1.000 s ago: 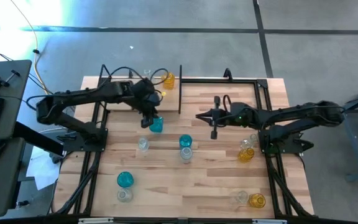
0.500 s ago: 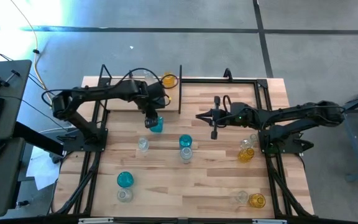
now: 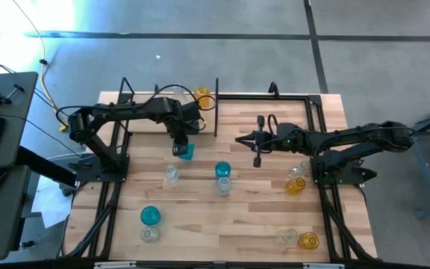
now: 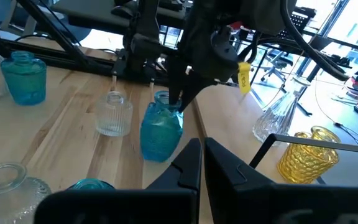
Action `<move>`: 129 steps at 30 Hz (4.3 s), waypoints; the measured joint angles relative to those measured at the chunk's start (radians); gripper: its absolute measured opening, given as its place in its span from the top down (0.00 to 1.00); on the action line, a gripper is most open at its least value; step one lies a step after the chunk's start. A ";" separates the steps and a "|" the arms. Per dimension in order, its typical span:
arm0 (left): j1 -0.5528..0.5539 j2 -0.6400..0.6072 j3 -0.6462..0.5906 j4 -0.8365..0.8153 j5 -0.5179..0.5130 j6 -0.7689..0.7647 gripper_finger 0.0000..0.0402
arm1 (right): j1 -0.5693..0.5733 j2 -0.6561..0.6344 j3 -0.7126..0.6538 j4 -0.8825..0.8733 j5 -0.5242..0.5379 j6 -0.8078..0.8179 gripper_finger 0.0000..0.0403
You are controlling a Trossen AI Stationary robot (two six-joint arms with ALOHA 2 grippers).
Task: Sort vases onto shelf
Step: Put the blue vase on the shelf
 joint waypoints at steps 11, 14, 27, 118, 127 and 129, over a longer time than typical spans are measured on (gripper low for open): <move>0.073 -0.094 0.125 -0.231 0.011 0.008 0.94 | 0.000 0.000 0.000 -0.003 0.000 -0.008 1.00; 0.117 -0.106 0.201 -0.345 -0.028 0.043 0.94 | 0.000 0.000 0.000 -0.005 0.000 -0.008 1.00; 0.549 -0.053 0.301 -0.333 -0.106 0.362 0.94 | 0.000 0.000 0.000 -0.007 0.000 -0.008 1.00; 0.657 0.025 0.505 -0.417 -0.099 0.158 0.79 | 0.000 0.001 0.000 -0.008 -0.027 -0.034 1.00; 0.428 -0.188 0.181 -0.294 -0.074 -0.084 0.99 | 0.000 0.001 0.000 -0.023 -0.027 -0.039 1.00; 0.391 -0.251 0.046 -0.181 -0.075 -0.171 0.99 | 0.000 0.001 0.000 -0.027 -0.027 -0.040 1.00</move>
